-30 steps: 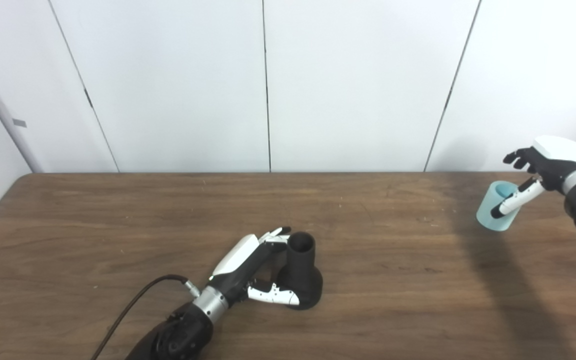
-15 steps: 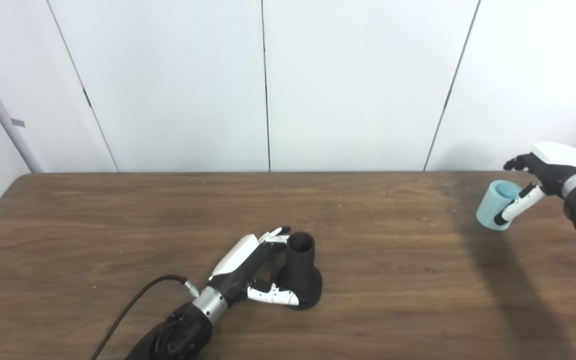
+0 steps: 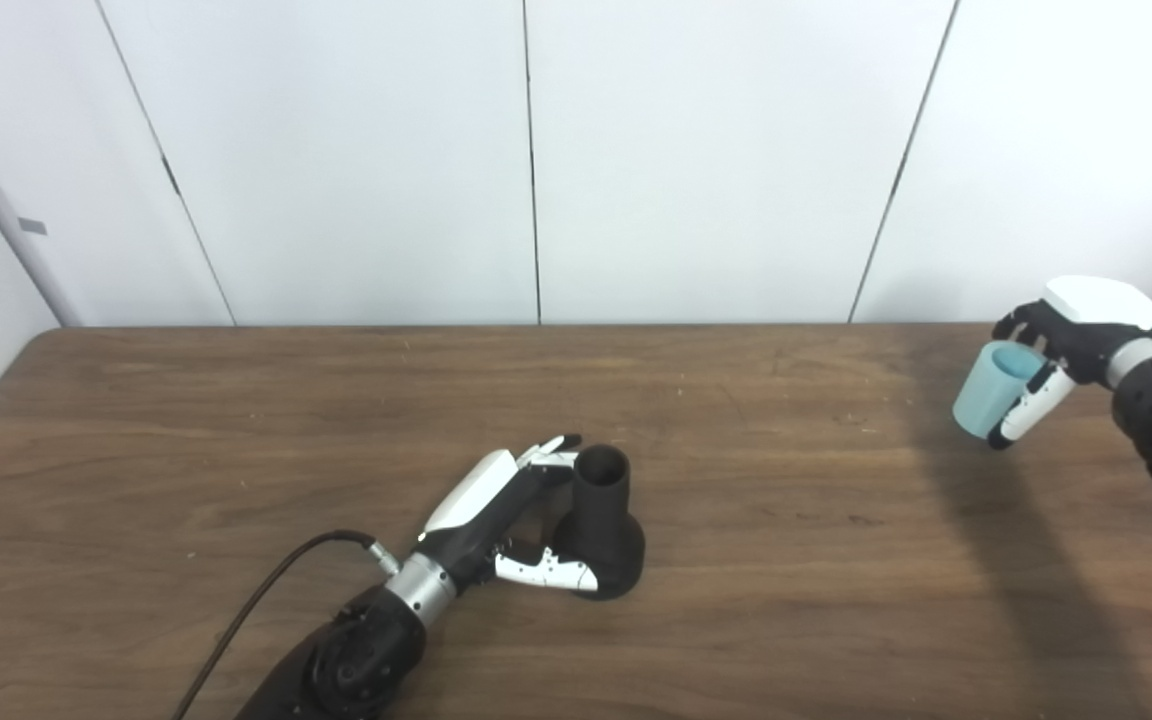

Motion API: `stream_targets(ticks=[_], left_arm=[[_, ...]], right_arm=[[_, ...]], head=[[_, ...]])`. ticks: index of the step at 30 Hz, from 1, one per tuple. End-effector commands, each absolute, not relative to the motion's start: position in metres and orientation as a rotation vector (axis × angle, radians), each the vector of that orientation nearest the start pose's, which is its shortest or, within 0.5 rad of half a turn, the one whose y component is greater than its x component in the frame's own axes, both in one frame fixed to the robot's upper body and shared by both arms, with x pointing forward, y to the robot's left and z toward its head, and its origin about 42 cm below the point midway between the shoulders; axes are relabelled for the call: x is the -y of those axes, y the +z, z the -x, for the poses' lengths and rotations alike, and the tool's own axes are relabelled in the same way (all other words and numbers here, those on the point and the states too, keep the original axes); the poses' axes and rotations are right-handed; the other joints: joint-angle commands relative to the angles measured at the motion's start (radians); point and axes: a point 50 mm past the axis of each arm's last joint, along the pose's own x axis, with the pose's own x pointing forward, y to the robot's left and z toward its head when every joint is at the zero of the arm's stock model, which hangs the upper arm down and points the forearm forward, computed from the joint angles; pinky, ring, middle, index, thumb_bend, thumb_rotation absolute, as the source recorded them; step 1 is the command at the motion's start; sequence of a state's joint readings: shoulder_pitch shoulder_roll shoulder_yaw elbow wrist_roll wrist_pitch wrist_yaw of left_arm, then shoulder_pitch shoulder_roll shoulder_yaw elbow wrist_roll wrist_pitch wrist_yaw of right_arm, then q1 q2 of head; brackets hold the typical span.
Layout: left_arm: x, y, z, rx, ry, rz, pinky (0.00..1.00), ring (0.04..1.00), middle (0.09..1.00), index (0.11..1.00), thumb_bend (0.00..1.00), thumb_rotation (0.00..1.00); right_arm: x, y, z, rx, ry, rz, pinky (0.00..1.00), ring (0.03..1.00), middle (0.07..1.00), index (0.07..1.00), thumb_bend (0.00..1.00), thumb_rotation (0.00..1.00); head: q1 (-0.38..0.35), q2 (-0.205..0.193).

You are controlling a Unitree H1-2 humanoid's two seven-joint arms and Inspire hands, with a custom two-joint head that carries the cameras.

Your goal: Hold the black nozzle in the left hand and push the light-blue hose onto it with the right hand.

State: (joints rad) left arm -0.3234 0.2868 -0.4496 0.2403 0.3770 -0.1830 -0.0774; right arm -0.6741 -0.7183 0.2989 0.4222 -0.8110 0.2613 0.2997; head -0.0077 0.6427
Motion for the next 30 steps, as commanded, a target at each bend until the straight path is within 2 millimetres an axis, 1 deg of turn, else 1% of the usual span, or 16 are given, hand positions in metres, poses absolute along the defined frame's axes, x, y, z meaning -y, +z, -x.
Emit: stream_targets(ticks=[1,7,8,11,13,14,15,17,19,24,26,30], left_arm=[[-0.184,0.045,-0.315,-0.043,-0.728,-0.836,1.00,0.984,0.822,0.479,0.60,0.40],[-0.185,0.046,-0.314,-0.044,-0.727,-0.837,1.00,0.984,0.822,0.479,0.60,0.40],[-0.185,0.046,-0.314,-0.044,-0.727,-0.838,1.00,0.984,0.822,0.479,0.60,0.40],[-0.185,0.045,-0.314,-0.046,-0.728,-0.841,1.00,0.984,0.822,0.481,0.60,0.40],[-0.184,0.045,-0.314,-0.047,-0.728,-0.841,1.00,0.984,0.822,0.481,0.60,0.40],[-0.184,0.045,-0.314,-0.047,-0.728,-0.841,1.00,0.984,0.823,0.481,0.60,0.40],[-0.184,0.045,-0.314,-0.047,-0.728,-0.841,1.00,0.984,0.824,0.481,0.60,0.40],[-0.184,0.045,-0.314,-0.047,-0.728,-0.841,1.00,0.984,0.824,0.481,0.60,0.40],[-0.185,0.044,-0.314,-0.049,-0.729,-0.842,1.00,0.984,0.824,0.481,0.60,0.40],[-0.185,0.044,-0.313,-0.049,-0.730,-0.844,1.00,0.984,0.825,0.479,0.60,0.40],[-0.185,0.044,-0.312,-0.048,-0.732,-0.847,1.00,0.984,0.826,0.478,0.60,0.40],[-0.186,0.044,-0.313,-0.048,-0.734,-0.851,1.00,0.984,0.827,0.478,0.60,0.40]], right_arm=[[0.408,0.305,-0.475,-0.147,-0.088,1.593,0.52,0.654,0.709,0.741,0.94,0.20],[0.407,0.303,-0.476,-0.150,-0.077,1.595,0.53,0.652,0.695,0.731,0.94,0.20],[0.406,0.304,-0.476,-0.148,-0.072,1.597,0.52,0.639,0.679,0.716,0.94,0.20],[0.405,0.305,-0.475,-0.145,-0.062,1.597,0.47,0.560,0.619,0.684,0.93,0.19],[0.405,0.306,-0.474,-0.143,-0.058,1.594,0.46,0.545,0.607,0.678,0.92,0.19],[0.405,0.306,-0.474,-0.142,-0.056,1.592,0.43,0.513,0.587,0.675,0.92,0.19],[0.405,0.307,-0.474,-0.140,-0.055,1.585,0.43,0.502,0.579,0.674,0.92,0.19],[0.406,0.308,-0.475,-0.136,-0.053,1.570,0.37,0.440,0.532,0.672,0.91,0.17],[0.405,0.309,-0.474,-0.130,-0.052,1.535,0.34,0.421,0.515,0.670,0.91,0.16],[0.405,0.309,-0.474,-0.101,-0.044,1.517,0.35,0.421,0.508,0.661,0.85,0.17],[0.406,0.310,-0.475,-0.080,-0.042,1.535,0.36,0.417,0.494,0.643,0.81,0.19],[0.405,0.314,-0.475,-0.049,-0.035,1.537,0.40,0.464,0.515,0.606,0.75,0.23]], head=[[-0.001,0.000],[0.000,0.002],[0.000,0.001],[0.000,0.002],[0.000,0.002],[0.000,0.002],[0.000,0.002],[0.000,0.002],[0.001,0.002],[0.001,0.003],[0.001,0.004],[0.000,0.004]])
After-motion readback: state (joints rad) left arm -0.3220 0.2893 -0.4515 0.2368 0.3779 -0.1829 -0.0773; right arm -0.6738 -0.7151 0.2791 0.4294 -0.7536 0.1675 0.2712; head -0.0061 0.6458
